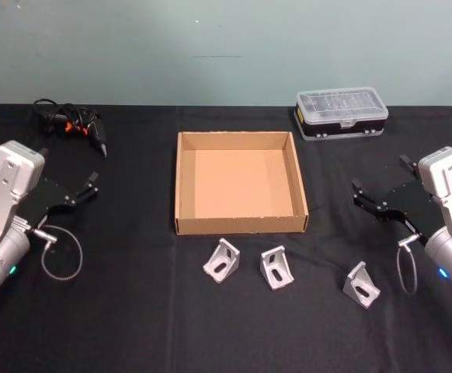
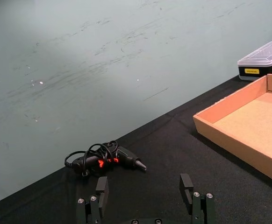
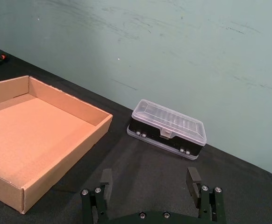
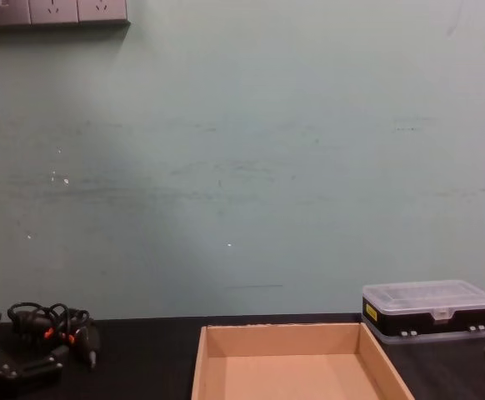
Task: Use one hand to pick up the angle iron from the table and place it into the box.
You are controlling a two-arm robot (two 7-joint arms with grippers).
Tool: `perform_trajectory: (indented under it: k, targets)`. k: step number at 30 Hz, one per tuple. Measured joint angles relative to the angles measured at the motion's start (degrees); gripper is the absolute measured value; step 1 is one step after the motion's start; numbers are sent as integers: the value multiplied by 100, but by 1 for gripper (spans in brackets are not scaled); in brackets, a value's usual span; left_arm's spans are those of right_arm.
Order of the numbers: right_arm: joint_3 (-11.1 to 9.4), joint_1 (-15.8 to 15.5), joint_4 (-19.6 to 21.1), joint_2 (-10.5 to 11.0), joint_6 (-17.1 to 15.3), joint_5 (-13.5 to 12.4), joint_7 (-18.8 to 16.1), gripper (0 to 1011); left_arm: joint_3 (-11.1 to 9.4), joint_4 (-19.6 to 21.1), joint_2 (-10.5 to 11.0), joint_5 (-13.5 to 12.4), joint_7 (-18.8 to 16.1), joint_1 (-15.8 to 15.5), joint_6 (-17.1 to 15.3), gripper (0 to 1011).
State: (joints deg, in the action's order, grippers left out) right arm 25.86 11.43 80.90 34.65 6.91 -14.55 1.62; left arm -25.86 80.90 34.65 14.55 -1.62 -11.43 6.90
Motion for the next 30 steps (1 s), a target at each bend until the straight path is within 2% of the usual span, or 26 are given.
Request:
perform_trajectory:
  k: [30]
  targets:
    - [0, 0, 0, 0, 0, 0, 0, 1004, 0, 0, 0, 0, 0, 0, 0, 1000]
